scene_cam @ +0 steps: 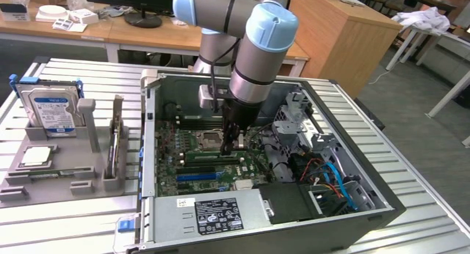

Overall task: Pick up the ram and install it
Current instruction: 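Insert the ram into the slot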

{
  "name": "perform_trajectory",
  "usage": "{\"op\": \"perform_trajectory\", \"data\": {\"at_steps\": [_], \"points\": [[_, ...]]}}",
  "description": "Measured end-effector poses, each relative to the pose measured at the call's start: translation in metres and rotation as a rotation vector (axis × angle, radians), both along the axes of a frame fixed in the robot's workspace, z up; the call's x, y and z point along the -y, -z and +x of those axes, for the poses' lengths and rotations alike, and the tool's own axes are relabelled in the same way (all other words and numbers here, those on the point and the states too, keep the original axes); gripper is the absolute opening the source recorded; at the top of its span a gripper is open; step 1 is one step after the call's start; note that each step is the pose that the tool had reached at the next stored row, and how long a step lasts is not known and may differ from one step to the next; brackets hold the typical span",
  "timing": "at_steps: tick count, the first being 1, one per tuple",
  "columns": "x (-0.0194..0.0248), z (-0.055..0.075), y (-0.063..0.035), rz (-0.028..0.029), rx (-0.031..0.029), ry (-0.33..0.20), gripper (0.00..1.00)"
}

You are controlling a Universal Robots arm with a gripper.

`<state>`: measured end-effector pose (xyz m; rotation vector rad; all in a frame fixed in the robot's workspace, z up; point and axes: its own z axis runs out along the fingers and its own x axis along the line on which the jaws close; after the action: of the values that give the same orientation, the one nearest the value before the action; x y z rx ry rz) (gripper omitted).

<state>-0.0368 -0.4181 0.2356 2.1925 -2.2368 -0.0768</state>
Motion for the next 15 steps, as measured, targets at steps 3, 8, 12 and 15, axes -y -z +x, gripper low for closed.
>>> {"op": "perform_trajectory", "data": {"at_steps": [3, 8, 12, 15], "points": [[0.0000, 0.0000, 0.0000, -0.0001, 0.0000, 0.000, 0.11], [0.0000, 0.0000, 0.0006, -0.0001, 0.0000, 0.000, 0.11], [0.0000, 0.0000, 0.0013, 0.0003, 0.0001, 0.000, 0.11], [0.0000, 0.0000, 0.0013, 0.0000, 0.0000, 0.000, 0.11]]}}
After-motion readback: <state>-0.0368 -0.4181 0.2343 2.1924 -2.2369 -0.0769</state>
